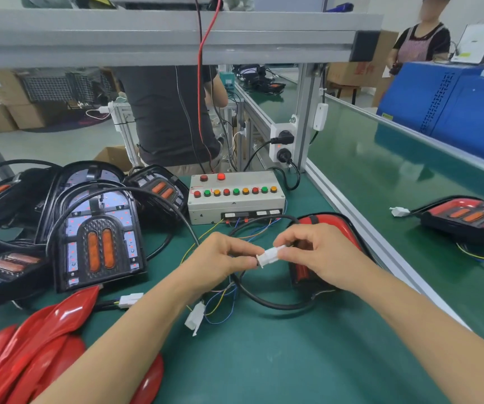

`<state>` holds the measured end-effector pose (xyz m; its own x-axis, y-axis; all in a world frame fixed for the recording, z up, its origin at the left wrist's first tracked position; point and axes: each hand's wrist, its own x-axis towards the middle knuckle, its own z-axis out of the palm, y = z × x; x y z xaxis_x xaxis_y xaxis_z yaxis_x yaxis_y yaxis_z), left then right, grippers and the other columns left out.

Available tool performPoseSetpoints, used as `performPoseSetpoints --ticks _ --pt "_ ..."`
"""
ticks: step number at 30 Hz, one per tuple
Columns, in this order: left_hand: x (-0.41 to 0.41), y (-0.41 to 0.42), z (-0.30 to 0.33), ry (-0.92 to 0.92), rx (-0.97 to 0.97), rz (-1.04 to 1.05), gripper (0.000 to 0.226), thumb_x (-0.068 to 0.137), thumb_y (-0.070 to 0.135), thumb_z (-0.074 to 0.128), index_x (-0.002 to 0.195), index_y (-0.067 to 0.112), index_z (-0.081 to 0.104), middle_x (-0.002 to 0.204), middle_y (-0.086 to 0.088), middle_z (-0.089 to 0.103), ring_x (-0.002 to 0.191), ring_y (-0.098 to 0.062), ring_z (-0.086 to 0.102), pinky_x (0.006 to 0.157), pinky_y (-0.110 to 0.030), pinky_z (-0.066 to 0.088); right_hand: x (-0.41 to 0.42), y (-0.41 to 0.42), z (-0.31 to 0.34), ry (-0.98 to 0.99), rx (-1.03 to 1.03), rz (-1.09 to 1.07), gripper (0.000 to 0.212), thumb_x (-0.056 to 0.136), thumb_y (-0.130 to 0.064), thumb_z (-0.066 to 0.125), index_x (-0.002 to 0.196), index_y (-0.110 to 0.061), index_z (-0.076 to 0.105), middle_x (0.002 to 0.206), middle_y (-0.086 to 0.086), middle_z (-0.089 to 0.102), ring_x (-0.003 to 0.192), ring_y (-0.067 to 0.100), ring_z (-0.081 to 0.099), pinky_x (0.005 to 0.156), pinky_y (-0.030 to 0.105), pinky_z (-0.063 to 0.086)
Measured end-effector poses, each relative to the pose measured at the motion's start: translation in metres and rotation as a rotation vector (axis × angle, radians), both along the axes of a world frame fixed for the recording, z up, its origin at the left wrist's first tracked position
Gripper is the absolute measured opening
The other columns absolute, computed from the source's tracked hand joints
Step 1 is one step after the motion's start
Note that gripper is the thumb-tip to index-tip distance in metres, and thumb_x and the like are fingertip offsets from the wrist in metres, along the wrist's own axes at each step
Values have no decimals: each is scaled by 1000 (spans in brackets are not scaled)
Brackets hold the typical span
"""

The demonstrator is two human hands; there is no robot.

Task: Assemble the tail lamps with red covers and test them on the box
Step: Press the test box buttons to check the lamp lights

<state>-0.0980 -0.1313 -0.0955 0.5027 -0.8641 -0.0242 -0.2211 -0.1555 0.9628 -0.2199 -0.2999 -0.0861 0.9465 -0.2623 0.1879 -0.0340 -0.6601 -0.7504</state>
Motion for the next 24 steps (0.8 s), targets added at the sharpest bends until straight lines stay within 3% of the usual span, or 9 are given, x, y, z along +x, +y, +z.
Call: performPoseSetpoints --ticks 4,7,10,13,16,19,21,24 --pt "1 -5 -3 64 -77 52 34 81 -4 66 106 19 66 69 4 69 67 -6 59 71 -12 44 4 -3 -2 2 115 28 18 85 -14 71 79 -31 69 60 -17 60 52 -2 45 55 10 36" --pt "1 -7 -7 68 -147 105 38 80 -7 67 106 21 62 66 4 69 66 -8 60 69 -13 44 7 -4 -1 5 199 38 16 85 -12 71 78 -27 72 61 -8 59 55 7 46 56 18 39" --pt "0 -8 -13 51 -148 138 31 81 -3 68 101 20 63 68 1 71 65 -8 60 68 -13 44 10 -4 0 20 104 12 18 84 -16 73 76 -32 71 61 -12 62 56 3 48 58 17 40" --pt "1 -10 -13 -43 -56 144 23 81 0 68 93 20 64 68 1 71 67 -11 59 73 -22 45 10 -1 2 104 -109 -36 9 83 -27 73 92 -31 73 84 -13 67 67 4 55 71 26 44" --pt "5 -13 -11 -227 122 125 19 81 9 69 86 27 66 65 8 69 64 -4 57 86 -31 40 -4 -11 10 36 -296 -238 38 83 -42 67 119 -33 63 115 -14 54 81 5 54 80 24 37" --pt "5 -13 -15 -427 253 124 16 81 20 68 77 35 65 59 19 64 60 8 53 103 -36 29 -32 -34 16 11 -310 -604 52 85 -46 62 132 -25 52 132 1 50 111 21 54 88 34 39" --pt "2 -14 -17 -532 290 91 17 83 23 67 76 38 64 57 18 59 61 5 51 101 -33 27 -48 -43 10 164 -18 -723 57 87 -52 58 133 -20 48 133 5 53 113 23 54 88 35 39" --pt "-2 -17 -17 -648 319 65 17 86 26 64 80 42 61 60 16 55 68 -3 52 88 -25 18 -55 -39 -9 278 695 -515 48 92 -45 55 123 -9 61 120 6 69 103 21 65 89 34 49"
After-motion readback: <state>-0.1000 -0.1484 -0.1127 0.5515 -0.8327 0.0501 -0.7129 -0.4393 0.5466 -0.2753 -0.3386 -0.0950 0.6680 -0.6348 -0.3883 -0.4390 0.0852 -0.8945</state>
